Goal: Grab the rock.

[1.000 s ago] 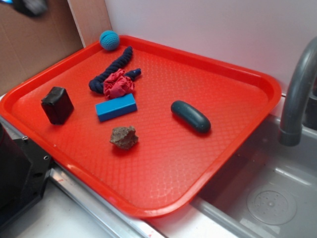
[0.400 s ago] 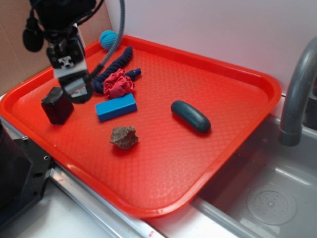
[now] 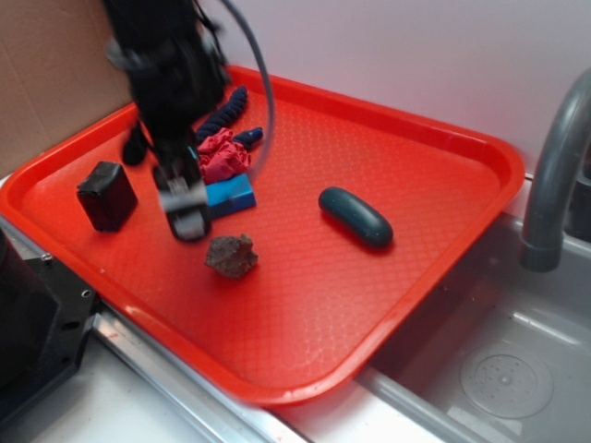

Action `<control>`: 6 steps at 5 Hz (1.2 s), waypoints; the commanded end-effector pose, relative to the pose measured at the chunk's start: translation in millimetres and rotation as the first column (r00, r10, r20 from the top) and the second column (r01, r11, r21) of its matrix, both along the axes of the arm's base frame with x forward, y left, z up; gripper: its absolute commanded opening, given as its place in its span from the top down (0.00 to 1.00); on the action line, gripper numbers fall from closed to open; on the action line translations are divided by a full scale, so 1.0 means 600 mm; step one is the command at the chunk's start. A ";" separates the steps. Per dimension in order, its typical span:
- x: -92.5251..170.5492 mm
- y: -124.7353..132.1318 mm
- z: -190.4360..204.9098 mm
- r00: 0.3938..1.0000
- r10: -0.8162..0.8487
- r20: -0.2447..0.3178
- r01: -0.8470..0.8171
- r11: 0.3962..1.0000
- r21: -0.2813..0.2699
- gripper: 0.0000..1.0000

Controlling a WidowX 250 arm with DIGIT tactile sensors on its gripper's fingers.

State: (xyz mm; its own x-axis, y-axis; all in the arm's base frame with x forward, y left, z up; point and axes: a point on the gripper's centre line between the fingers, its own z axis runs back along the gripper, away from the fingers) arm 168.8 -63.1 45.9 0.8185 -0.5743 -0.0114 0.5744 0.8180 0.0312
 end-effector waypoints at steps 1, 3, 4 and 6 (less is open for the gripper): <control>0.002 -0.089 0.007 0.965 -0.237 0.115 0.247 0.965 -0.084 0.00; 0.007 -0.064 0.079 0.987 -0.121 0.101 0.131 0.986 -0.102 0.00; 0.055 -0.063 0.058 0.997 -0.069 0.044 0.074 0.990 -0.120 0.00; 0.089 -0.130 -0.009 0.951 -0.308 0.011 0.307 0.948 -0.086 0.00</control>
State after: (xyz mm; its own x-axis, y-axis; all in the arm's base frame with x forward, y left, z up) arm 219.7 -128.7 27.1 0.6171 -0.7868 0.0041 0.7859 0.6161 -0.0532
